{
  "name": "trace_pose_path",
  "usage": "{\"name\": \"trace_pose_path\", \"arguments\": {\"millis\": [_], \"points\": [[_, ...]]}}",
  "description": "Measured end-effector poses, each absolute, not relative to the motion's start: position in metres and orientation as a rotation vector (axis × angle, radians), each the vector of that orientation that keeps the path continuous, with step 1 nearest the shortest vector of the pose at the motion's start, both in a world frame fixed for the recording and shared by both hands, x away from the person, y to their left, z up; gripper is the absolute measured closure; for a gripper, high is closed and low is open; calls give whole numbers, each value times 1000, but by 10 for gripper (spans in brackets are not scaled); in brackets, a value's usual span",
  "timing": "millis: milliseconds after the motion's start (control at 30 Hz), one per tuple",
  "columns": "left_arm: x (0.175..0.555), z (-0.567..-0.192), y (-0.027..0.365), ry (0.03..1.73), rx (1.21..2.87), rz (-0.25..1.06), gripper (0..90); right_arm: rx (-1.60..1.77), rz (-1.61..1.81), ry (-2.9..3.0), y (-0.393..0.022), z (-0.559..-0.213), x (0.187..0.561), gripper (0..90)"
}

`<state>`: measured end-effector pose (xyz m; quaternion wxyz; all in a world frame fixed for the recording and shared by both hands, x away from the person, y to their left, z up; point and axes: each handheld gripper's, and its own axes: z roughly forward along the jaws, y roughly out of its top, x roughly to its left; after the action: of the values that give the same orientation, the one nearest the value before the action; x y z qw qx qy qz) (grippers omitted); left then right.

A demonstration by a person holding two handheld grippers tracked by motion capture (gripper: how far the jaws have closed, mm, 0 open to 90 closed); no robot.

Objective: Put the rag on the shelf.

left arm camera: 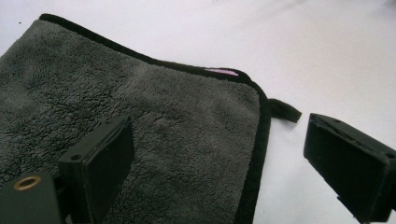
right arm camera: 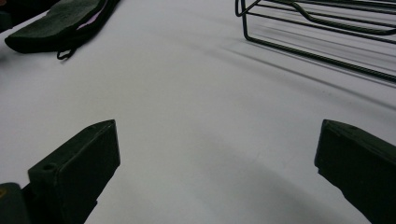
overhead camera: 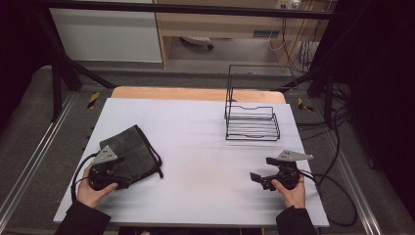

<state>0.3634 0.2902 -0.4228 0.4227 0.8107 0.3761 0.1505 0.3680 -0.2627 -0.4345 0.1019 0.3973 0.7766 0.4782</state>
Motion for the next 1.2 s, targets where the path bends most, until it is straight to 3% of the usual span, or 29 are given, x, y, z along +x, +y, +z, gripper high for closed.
{"name": "trace_pose_path", "arguments": {"millis": [500,767,1000,1100,1200], "points": [[358,-414,280,918,2024,383,131,1154,1405,2308,-252,-433,368,8],[355,-413,257,916,2044,349,249,1154,1394,2313,-251,-434,368,8],[355,-418,235,927,2074,305,435,1154,1382,2320,-250,-436,368,8],[358,-423,225,953,2088,291,467,1155,1380,2318,-251,-436,368,8],[361,-429,214,983,2111,268,568,1154,1378,2318,-251,-435,368,8]]}}
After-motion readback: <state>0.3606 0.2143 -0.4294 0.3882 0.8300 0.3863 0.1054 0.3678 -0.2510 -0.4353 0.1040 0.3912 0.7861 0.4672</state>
